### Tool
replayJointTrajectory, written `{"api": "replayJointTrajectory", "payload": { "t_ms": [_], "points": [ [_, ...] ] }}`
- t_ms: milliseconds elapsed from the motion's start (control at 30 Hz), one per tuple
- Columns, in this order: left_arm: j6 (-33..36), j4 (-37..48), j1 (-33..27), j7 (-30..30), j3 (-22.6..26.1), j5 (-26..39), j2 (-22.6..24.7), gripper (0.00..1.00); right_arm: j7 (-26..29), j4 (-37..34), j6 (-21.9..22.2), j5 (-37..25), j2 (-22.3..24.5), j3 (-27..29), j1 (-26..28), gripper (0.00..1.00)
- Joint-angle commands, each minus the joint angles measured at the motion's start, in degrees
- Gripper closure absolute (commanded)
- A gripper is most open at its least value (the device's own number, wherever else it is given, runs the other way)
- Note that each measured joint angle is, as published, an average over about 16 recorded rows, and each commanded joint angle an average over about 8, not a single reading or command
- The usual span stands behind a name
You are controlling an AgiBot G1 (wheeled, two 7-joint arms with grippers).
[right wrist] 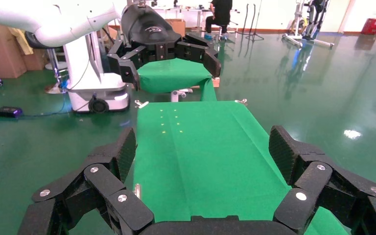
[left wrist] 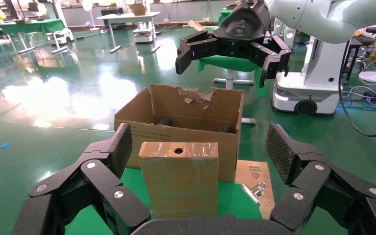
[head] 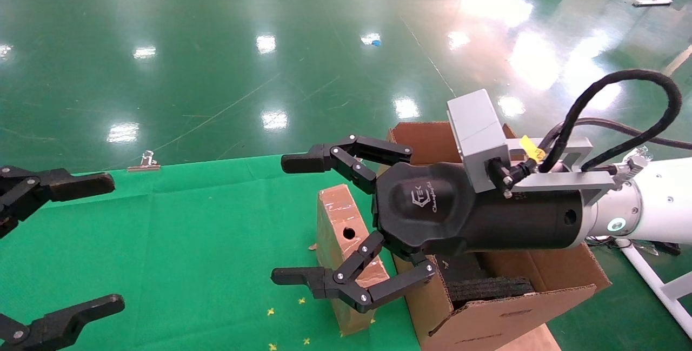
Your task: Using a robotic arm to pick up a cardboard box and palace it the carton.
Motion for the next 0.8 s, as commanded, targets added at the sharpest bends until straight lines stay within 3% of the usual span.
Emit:
{"api": "replayJointTrajectory", "payload": {
  "t_ms": [33,567,800],
  "points": [
    [0.0,0.0,0.0,0.0,0.0,0.0,0.0,0.0,0.0,0.0,0.0,0.0,0.0,0.0,0.0,0.0],
    [0.0,0.0,0.0,0.0,0.0,0.0,0.0,0.0,0.6,0.1,0.1,-1.1,0.0,-0.6,0.4,0.0],
    [0.0,0.1,0.0,0.1,0.1,0.0,0.0,0.0,5.2,2.3,-0.4,-11.8,-1.3,-6.2,5.7,0.0]
  ]
}}
